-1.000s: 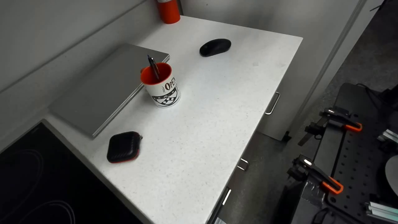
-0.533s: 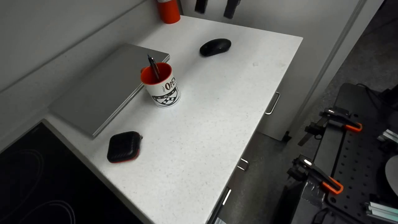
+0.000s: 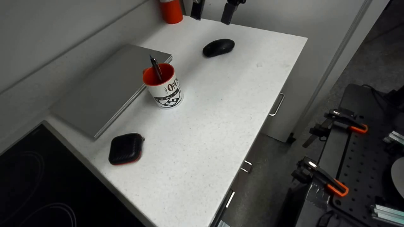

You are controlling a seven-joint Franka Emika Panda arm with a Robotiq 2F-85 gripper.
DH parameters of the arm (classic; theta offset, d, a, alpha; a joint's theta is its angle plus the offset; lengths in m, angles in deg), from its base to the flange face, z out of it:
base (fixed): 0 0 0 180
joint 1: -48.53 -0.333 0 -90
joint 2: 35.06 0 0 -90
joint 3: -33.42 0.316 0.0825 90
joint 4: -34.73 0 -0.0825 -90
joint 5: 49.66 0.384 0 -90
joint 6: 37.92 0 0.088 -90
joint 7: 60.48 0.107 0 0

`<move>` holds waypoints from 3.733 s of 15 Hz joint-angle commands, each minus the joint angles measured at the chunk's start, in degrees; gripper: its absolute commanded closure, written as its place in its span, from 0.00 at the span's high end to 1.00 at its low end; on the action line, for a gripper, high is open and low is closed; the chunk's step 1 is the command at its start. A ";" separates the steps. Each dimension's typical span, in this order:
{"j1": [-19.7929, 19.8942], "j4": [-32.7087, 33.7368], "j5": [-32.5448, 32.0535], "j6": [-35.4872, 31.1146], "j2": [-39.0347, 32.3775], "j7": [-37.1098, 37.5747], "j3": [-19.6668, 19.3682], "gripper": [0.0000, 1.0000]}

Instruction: Take the pen from the mug cup and put it on the table

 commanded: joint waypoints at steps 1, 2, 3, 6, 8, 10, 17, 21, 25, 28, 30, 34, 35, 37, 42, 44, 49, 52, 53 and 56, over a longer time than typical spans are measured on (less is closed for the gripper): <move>0.37 0.08 -0.01 0.13 -0.01 0.01 0.33 1.00; 0.37 0.08 -0.01 0.13 -0.01 0.01 0.33 1.00; 0.37 0.08 -0.01 0.13 -0.01 0.01 0.33 1.00; -0.50 1.05 1.66 -4.61 -2.82 0.68 1.38 1.00; -1.38 1.07 2.99 -8.96 -5.06 0.35 2.66 1.00; -2.28 1.03 6.26 -13.50 -7.00 -1.08 4.21 1.00; -4.33 3.10 23.36 -27.60 -11.76 -12.00 9.90 1.00; -4.38 4.76 30.78 -33.48 -14.20 -20.60 11.86 1.00; -4.00 6.94 36.63 -35.81 -16.71 -27.92 12.98 1.00; -3.96 8.61 39.94 -35.75 -18.41 -31.82 13.32 1.00; -3.98 9.06 40.59 -35.41 -19.25 -33.07 13.23 1.00; -3.99 8.47 37.44 -34.02 -19.90 -30.78 12.54 1.00; -3.98 8.22 36.14 -33.28 -20.02 -29.91 12.29 1.00; -3.86 7.99 34.60 -32.40 -19.99 -29.72 12.02 0.91; -3.43 8.19 34.36 -31.70 -19.46 -30.01 11.87 0.41; -3.36 8.21 34.31 -31.61 -19.41 -29.95 11.81 0.26; -3.15 8.26 34.22 -31.57 -19.14 -29.63 11.43 0.00; -2.99 8.63 34.44 -31.28 -18.76 -29.55 10.94 0.03; -2.96 8.69 34.52 -31.27 -18.59 -29.50 10.85 0.02; -2.42 8.39 34.91 -30.08 -16.39 -28.91 10.38 0.03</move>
